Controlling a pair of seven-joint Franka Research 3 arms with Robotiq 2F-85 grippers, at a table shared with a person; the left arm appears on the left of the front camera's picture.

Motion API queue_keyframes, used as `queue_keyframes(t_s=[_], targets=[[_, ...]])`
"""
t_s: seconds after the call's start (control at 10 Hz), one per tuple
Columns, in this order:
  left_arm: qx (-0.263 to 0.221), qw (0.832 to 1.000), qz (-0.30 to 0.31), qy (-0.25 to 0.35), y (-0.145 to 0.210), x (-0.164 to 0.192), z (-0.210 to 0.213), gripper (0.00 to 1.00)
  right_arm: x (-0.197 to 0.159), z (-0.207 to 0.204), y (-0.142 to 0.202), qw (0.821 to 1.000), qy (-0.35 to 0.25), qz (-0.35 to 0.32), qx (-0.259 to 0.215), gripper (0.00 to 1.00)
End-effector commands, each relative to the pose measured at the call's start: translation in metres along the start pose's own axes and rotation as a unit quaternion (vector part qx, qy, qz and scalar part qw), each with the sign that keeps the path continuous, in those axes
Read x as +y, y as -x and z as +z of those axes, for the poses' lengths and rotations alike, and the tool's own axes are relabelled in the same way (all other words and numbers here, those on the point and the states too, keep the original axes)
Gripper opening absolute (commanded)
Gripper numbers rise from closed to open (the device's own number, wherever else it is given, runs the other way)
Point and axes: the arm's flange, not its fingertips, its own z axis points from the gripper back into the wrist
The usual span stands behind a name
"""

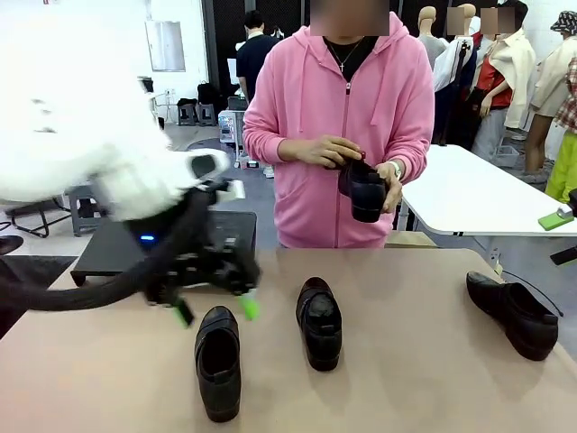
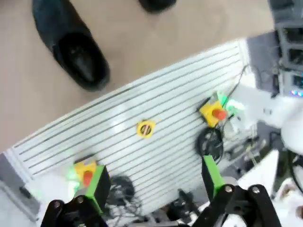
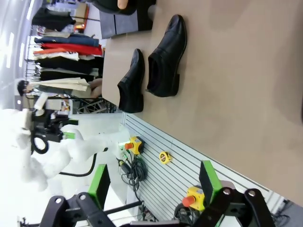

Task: Organize the shoes by placing them on the stand.
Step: Place the Shoe from the middle of the table onto the Shoes Stand.

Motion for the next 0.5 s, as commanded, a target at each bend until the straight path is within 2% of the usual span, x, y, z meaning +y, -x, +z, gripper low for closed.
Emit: queue_keyframes(t_s=[0.0, 0.1, 0.2, 0.4], targets=[[-0.022, 0.999, 0.045, 0.013, -0.047, -0.021, -0.017, 1.0, 0.003, 0.002, 0.001, 1.0, -0.001, -0.001, 0.001, 1.0], [-0.035, 0.998, 0.035, -0.036, -0.056, -0.018, -0.016, 1.0, 0.003, 0.002, 0.001, 1.0, -0.001, -0.001, 0.001, 1.0], [-0.004, 1.0, 0.025, 0.006, -0.025, -0.014, -0.018, 1.0, 0.003, 0.002, 0.001, 1.0, -0.001, -0.001, 0.001, 1.0], [-0.004, 1.0, 0.025, 0.006, -0.025, -0.014, -0.018, 1.0, 0.003, 0.002, 0.001, 1.0, -0.001, -0.001, 0.001, 1.0]])
